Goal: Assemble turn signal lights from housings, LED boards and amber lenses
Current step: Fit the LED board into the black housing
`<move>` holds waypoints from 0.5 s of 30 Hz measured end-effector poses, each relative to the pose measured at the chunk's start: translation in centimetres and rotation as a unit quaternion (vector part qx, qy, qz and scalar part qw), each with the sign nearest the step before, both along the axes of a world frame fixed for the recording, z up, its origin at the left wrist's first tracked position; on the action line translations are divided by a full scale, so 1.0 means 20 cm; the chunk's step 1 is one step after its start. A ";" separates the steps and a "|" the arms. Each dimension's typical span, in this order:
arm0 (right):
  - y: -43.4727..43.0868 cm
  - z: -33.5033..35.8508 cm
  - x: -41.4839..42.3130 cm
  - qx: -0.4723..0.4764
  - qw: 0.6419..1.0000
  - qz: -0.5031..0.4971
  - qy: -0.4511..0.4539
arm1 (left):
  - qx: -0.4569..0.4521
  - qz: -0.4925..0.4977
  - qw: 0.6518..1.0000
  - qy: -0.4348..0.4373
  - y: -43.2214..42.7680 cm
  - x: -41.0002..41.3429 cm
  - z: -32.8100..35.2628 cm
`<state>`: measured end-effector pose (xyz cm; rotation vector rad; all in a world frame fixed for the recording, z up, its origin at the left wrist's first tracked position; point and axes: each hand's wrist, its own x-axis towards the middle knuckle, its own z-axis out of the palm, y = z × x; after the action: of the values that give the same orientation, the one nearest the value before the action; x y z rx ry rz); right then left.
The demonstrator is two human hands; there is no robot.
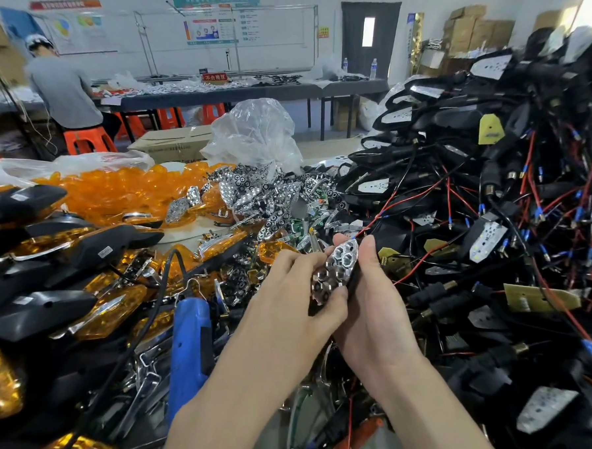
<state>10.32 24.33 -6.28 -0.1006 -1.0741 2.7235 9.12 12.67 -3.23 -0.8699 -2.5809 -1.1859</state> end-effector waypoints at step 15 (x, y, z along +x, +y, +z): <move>-0.03 -0.03 -0.03 0.023 0.999 -0.034 -0.012 | 0.008 0.016 0.999 -0.050 -0.02 -0.01 0.02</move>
<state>9.78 23.71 -6.90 -0.1602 -1.1171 2.6424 8.85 12.25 -2.92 -0.7805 -2.6496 -1.2711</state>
